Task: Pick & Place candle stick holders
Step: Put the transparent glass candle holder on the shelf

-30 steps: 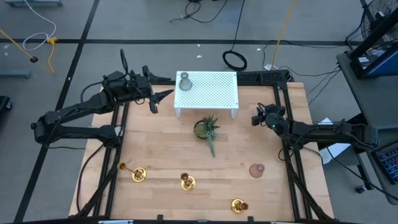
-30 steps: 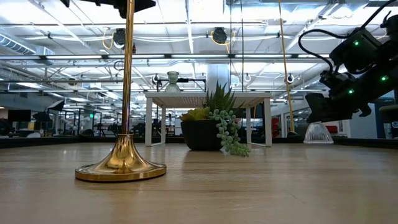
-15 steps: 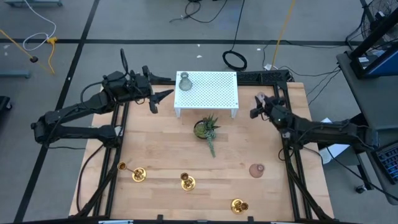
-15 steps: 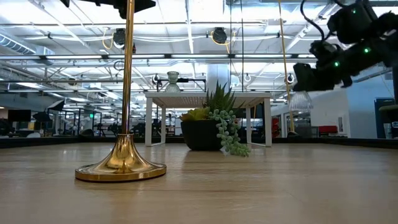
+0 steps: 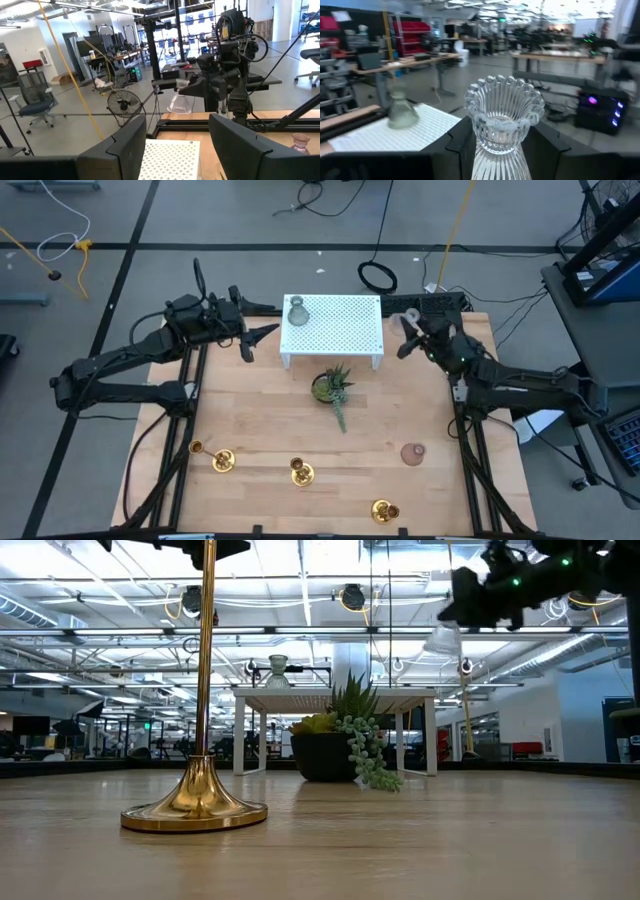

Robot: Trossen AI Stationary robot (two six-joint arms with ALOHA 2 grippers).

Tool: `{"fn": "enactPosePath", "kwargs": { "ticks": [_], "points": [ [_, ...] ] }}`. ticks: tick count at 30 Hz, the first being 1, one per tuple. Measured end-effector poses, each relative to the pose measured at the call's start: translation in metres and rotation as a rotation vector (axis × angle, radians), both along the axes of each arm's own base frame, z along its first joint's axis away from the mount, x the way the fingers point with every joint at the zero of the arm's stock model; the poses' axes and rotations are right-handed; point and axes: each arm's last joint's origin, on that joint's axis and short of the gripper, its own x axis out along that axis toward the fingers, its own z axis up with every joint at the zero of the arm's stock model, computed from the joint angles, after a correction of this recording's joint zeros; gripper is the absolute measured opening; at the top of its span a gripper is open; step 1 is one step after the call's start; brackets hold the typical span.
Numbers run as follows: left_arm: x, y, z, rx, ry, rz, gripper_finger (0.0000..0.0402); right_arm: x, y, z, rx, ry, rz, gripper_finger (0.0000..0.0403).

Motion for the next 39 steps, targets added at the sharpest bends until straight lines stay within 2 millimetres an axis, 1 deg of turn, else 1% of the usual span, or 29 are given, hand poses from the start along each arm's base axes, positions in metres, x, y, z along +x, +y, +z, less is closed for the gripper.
{"fn": "enactPosePath", "kwargs": {
  "ticks": [2, 6, 10, 15, 17, 21, 25, 31, 36, 39],
  "points": [
    [0.000, 0.000, 0.000, 0.001, -0.001, 0.000, 0.0220, 0.010, -0.003, 0.008, -0.012, -0.002, 0.028, 0.0125],
    [0.000, 0.000, 0.000, 0.005, 0.000, 0.001, 0.0220, 0.038, -0.012, 0.023, -0.026, 0.042, 0.057, 0.0125],
    [0.000, 0.000, 0.000, 0.005, 0.000, 0.000, 0.0220, 0.069, -0.023, 0.030, -0.020, 0.085, 0.059, 0.0125],
    [0.000, 0.000, 0.000, 0.006, 0.000, 0.000, 0.0220, 0.106, -0.039, 0.022, 0.023, 0.136, 0.060, 0.0125],
    [0.000, 0.000, 0.000, 0.005, 0.000, 0.000, 0.0220, 0.120, -0.048, 0.017, 0.044, 0.148, 0.086, 0.0125],
    [0.000, 0.000, 0.000, 0.003, 0.001, 0.000, 0.0220, 0.142, -0.065, 0.011, 0.076, 0.118, 0.123, 0.0125],
    [0.000, 0.000, 0.000, 0.000, 0.002, 0.000, 0.0220, 0.158, -0.080, 0.006, 0.075, 0.116, 0.115, 0.0125],
    [0.000, 0.000, -0.003, -0.012, 0.027, 0.000, 0.0220, 0.176, -0.091, -0.011, 0.110, 0.141, 0.106, 0.0125],
    [0.000, 0.000, -0.005, -0.019, 0.043, 0.000, 0.0220, 0.183, -0.101, -0.020, 0.092, 0.098, 0.093, 0.0125],
    [0.000, 0.000, -0.005, -0.021, 0.043, 0.000, 0.0220, 0.183, -0.106, -0.026, 0.102, 0.115, 0.081, 0.0125]
  ]
}}
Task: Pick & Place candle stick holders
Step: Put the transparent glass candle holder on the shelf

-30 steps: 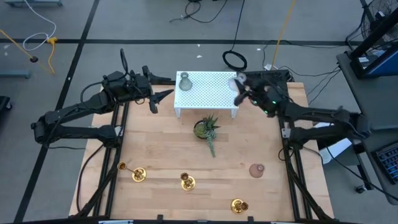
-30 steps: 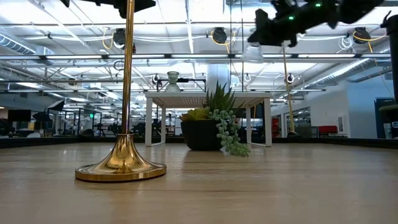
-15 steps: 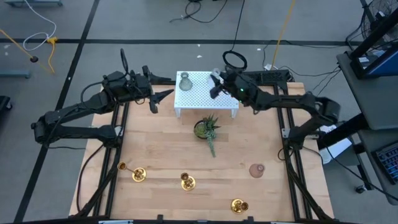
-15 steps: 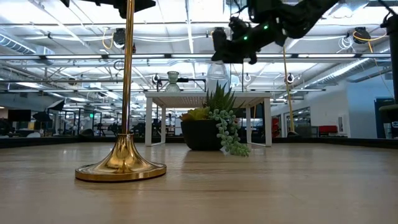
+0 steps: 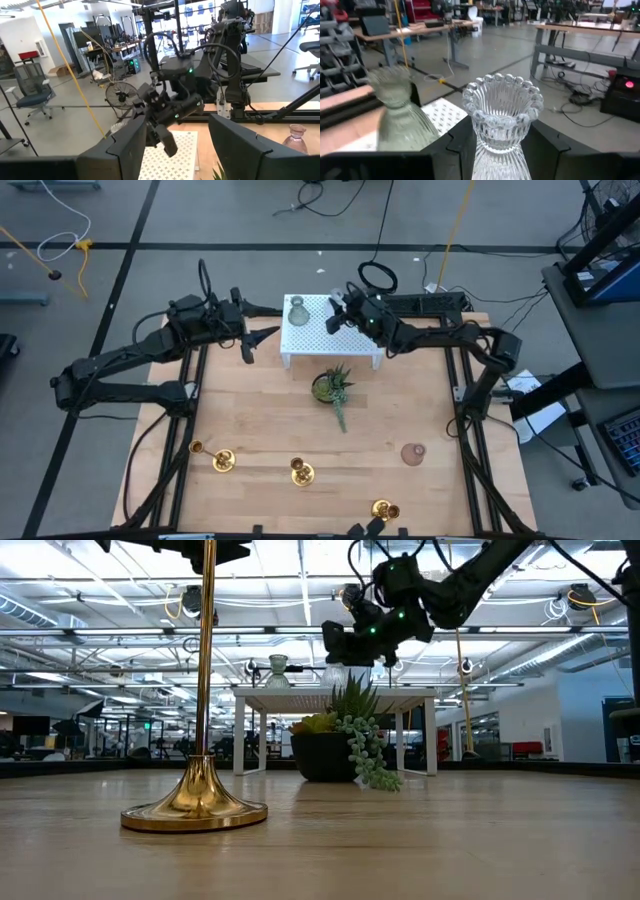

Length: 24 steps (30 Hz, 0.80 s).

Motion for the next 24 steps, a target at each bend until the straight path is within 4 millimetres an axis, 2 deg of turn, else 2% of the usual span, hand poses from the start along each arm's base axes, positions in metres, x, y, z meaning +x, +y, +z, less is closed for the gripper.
{"fn": "enactPosePath", "kwargs": {
  "ticks": [5, 24],
  "points": [
    [0.000, 0.000, 0.000, 0.001, 0.000, 0.000, 0.0220, 0.003, -0.002, -0.007, 0.012, 0.010, 0.047, 0.0126],
    [0.000, 0.000, 0.000, 0.000, 0.000, 0.000, 0.0220, 0.003, -0.001, -0.013, 0.067, 0.041, 0.109, 0.0126]
  ]
}}
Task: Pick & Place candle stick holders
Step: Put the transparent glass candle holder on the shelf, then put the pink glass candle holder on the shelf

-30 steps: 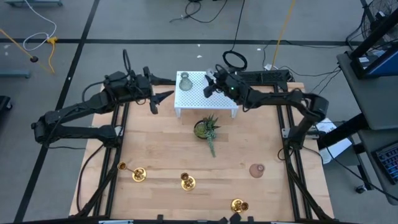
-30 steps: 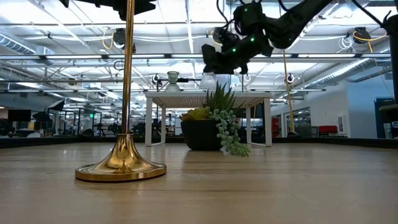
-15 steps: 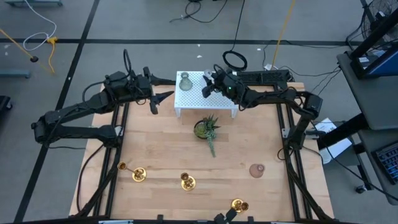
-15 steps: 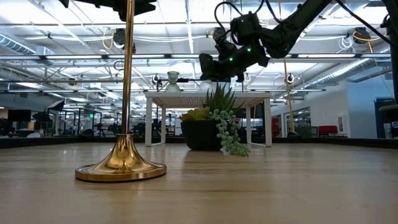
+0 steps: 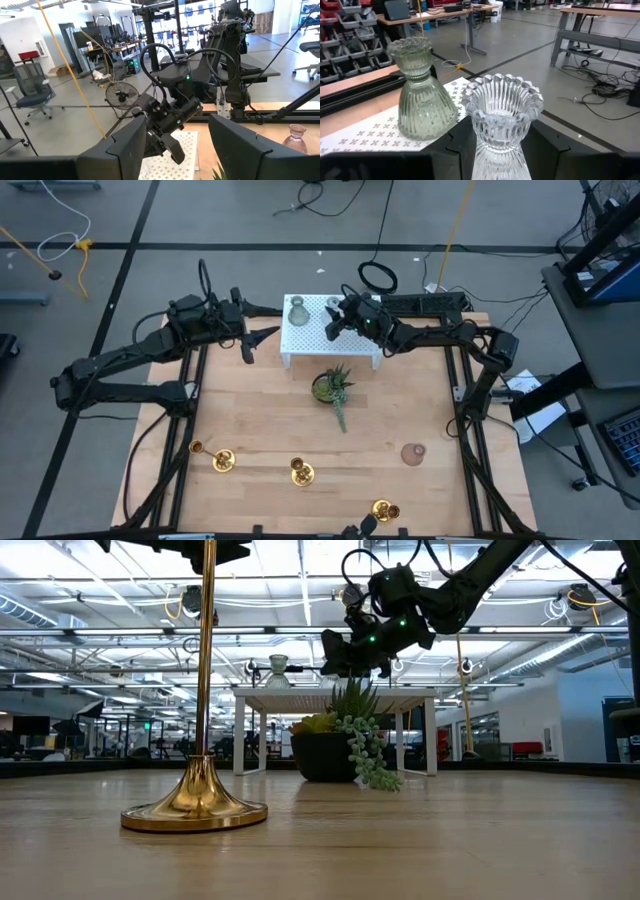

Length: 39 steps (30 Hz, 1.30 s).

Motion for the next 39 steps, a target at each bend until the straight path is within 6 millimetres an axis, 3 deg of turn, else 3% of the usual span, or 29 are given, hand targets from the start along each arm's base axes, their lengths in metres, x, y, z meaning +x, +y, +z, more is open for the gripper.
{"fn": "enactPosePath", "kwargs": {
  "ticks": [6, 20, 39],
  "points": [
    [0.000, 0.000, 0.000, -0.002, 0.000, 0.000, 0.0220, -0.002, -0.003, -0.001, 0.004, 0.007, -0.005, 0.0135],
    [0.000, 0.000, 0.000, -0.004, 0.003, 0.000, 0.0220, 0.000, 0.002, 0.001, -0.024, 0.027, 0.015, 0.0215],
    [0.000, 0.000, -0.006, -0.052, 0.049, 0.001, 0.0220, -0.015, 0.037, 0.058, -0.239, 0.044, -0.040, 0.0242]
  ]
}}
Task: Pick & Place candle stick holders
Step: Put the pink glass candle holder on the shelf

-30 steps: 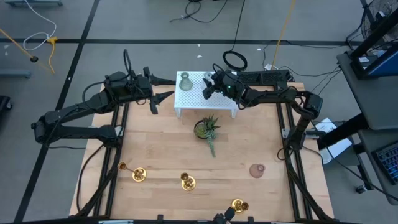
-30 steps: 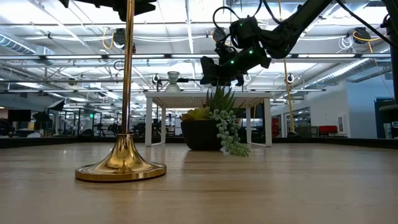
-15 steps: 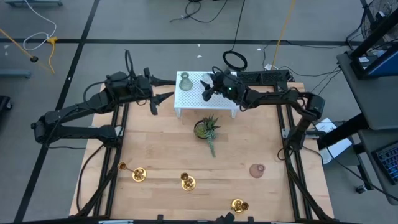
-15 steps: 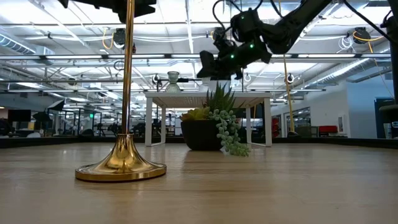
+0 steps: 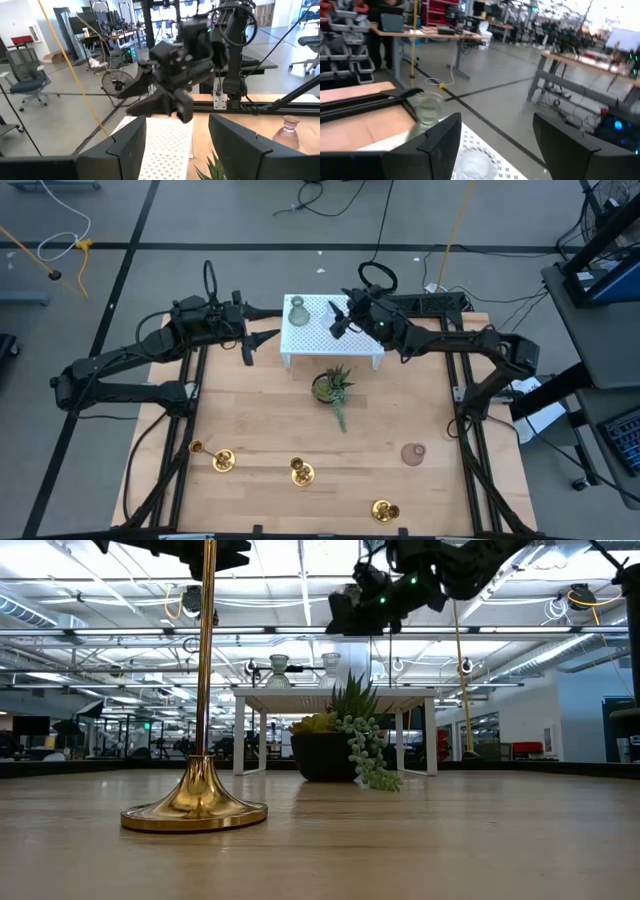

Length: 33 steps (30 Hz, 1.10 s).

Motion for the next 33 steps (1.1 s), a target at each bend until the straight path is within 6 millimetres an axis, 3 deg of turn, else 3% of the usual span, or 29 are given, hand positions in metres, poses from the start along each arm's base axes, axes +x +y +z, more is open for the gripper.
{"fn": "enactPosePath", "kwargs": {
  "ticks": [5, 12, 21, 26, 33],
  "points": [
    [0.000, 0.000, 0.000, -0.014, -0.004, 0.000, 0.0220, -0.007, 0.024, 0.022, -0.064, 0.020, 0.058, 0.0242],
    [0.000, 0.000, -0.002, -0.031, 0.019, 0.001, 0.0220, -0.027, 0.089, 0.046, -0.086, 0.155, 0.252, 0.0242],
    [0.000, 0.000, -0.005, -0.042, 0.039, 0.000, 0.0220, -0.077, 0.168, 0.045, 0.064, 0.397, 0.512, 0.0242],
    [0.000, 0.000, -0.005, -0.043, 0.039, 0.000, 0.0220, -0.108, 0.193, 0.041, 0.212, 0.484, 0.576, 0.0242],
    [0.000, 0.000, -0.005, -0.051, 0.037, 0.001, 0.0220, -0.138, 0.228, 0.025, 0.387, 0.644, 0.637, 0.0242]
  ]
}}
